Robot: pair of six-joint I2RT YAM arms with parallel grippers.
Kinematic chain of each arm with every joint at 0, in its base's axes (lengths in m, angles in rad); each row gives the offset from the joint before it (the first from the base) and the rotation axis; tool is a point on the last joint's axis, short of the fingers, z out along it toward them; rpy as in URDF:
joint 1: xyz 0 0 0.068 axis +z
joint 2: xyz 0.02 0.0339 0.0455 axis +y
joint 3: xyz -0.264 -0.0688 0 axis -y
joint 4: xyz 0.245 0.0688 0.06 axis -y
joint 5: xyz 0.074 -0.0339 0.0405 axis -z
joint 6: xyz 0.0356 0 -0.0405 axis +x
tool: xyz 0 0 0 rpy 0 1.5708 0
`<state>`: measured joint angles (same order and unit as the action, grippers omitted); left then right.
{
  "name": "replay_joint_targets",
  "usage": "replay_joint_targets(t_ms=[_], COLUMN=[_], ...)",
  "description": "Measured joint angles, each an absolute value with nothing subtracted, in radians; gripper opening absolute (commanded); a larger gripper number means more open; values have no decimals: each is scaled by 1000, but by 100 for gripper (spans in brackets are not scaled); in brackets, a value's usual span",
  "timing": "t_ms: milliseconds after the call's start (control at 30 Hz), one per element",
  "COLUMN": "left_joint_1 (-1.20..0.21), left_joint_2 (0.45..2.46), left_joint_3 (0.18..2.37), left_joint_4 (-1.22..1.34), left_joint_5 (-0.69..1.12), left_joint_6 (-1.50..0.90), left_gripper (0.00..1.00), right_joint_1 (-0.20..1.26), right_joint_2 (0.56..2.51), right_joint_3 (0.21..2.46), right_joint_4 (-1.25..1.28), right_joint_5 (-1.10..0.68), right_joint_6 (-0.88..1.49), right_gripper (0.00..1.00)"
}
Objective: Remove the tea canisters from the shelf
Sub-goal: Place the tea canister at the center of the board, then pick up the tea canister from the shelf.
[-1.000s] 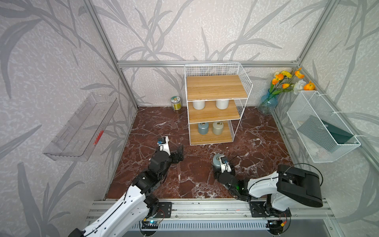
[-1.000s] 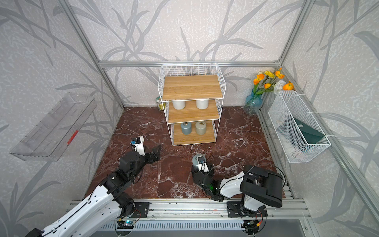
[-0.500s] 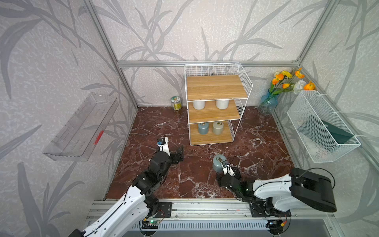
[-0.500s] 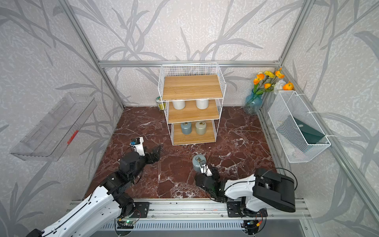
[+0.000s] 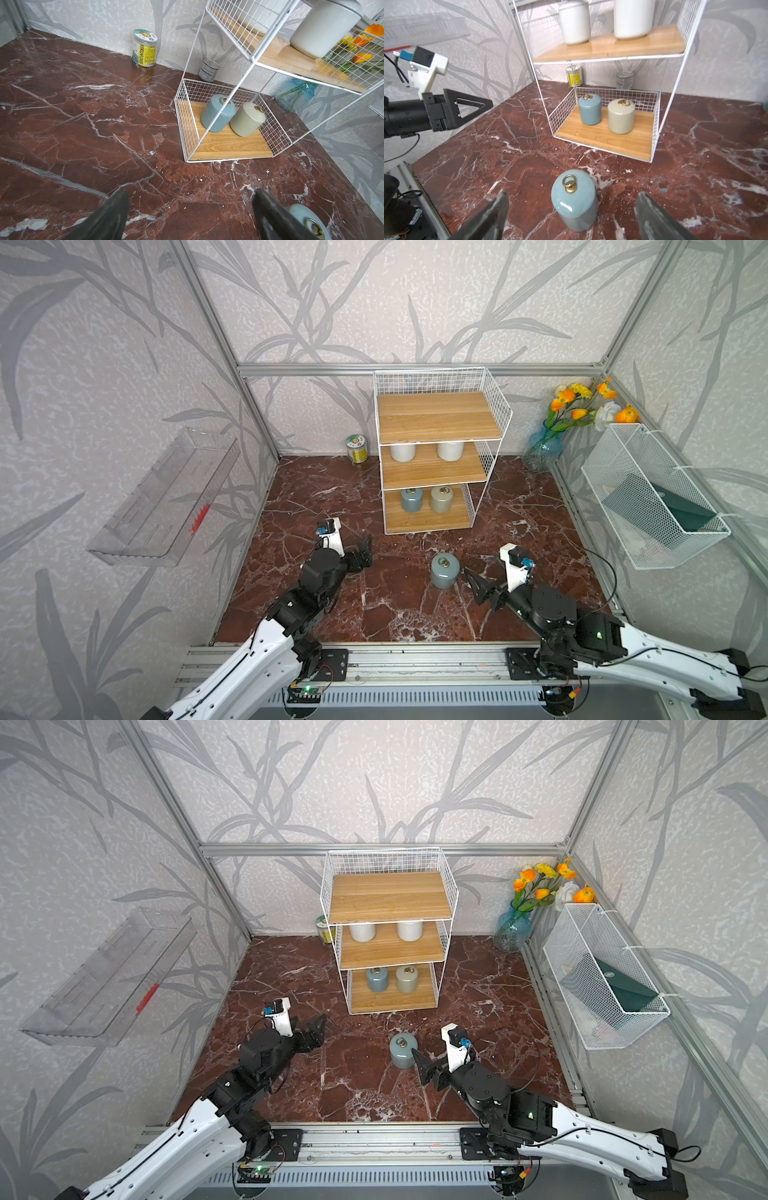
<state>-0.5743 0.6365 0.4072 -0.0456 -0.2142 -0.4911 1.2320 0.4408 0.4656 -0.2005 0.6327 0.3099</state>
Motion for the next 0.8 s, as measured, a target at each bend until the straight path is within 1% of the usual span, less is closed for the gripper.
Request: replay_joint_targets(t_ms=[100,200,333,667,800], left_joint_1=[-575,-577,-585,-601,-603], left_joint_2=[671,698,728,772,772], left_joint_3=[407,407,408,411,411], left_joint_4=[-35,-20,8,61,66], left_joint_5=[-200,-188,-177,-155,-155], left_joint_6=[-491,-491,-491,-492,-492], left_gripper=[91,91,91,91,91], right_joint_1=[1232,1229,1180,974,931], right_joint_2=[537,692,875,1043,1128], right_joint_3=[491,544,647,743,751], right_joint_4=[-142,-39,80,303,405], right_joint_5=[653,675,681,648,634], right_joint_6=[206,109,21,-50,-82], right_gripper=[95,95,96,97,97])
